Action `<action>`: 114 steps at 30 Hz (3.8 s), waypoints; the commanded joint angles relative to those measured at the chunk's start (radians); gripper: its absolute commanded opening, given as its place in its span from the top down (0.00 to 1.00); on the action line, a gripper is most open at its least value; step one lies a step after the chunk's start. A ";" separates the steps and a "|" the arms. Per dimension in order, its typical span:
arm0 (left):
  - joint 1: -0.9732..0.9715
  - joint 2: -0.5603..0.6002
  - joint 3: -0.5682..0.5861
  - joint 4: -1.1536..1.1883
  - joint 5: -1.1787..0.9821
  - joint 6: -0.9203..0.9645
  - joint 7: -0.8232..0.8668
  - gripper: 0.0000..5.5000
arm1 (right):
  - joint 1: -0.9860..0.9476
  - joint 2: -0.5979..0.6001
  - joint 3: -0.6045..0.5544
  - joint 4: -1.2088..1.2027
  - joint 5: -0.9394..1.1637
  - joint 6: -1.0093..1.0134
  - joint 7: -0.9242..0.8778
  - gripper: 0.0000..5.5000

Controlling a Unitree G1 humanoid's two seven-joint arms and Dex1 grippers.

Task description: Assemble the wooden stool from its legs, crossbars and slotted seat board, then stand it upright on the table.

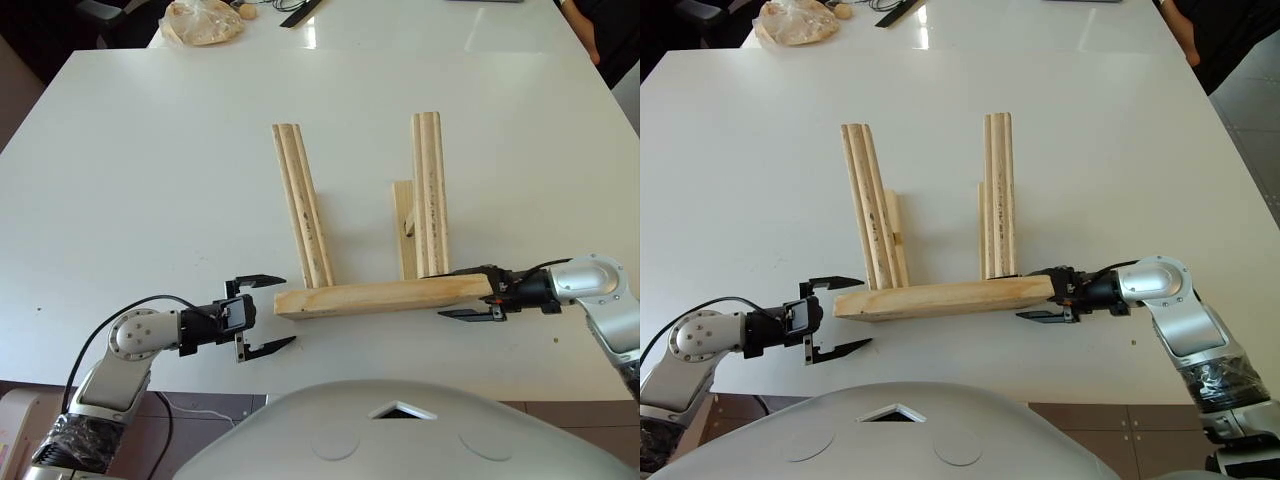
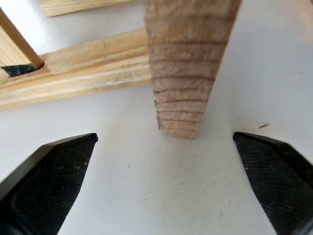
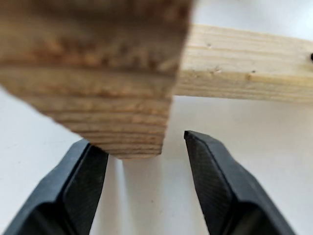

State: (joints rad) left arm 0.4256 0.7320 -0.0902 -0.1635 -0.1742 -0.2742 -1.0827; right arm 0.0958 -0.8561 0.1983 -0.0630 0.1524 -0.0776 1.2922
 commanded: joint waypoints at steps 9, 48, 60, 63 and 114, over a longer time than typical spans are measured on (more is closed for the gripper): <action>0.002 -0.037 -0.094 0.017 -0.030 0.099 0.019 0.44 | -0.087 0.015 0.062 0.106 -0.039 -0.078 0.028 0.69; -0.864 0.512 0.125 -0.243 -1.699 1.211 0.371 0.75 | -0.542 -0.570 -0.183 -0.128 1.795 1.406 -0.088 0.76; -1.646 0.418 -0.233 0.548 -1.798 1.847 0.188 0.75 | -1.302 -0.358 0.254 0.511 1.820 1.692 -0.044 0.76; -1.644 0.385 -0.293 0.674 -1.798 1.883 0.182 0.75 | -1.385 -0.267 0.304 0.675 1.820 1.692 -0.105 0.77; -0.253 0.234 0.101 -0.180 -0.623 1.057 0.648 0.12 | -0.124 -0.111 -0.077 -0.058 0.753 0.832 -1.093 0.32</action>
State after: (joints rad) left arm 0.1626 0.9772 0.1269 -0.4172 -1.1733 1.0679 -0.4638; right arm -0.1046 -0.9315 0.0191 -0.1378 1.2520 0.9891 0.1052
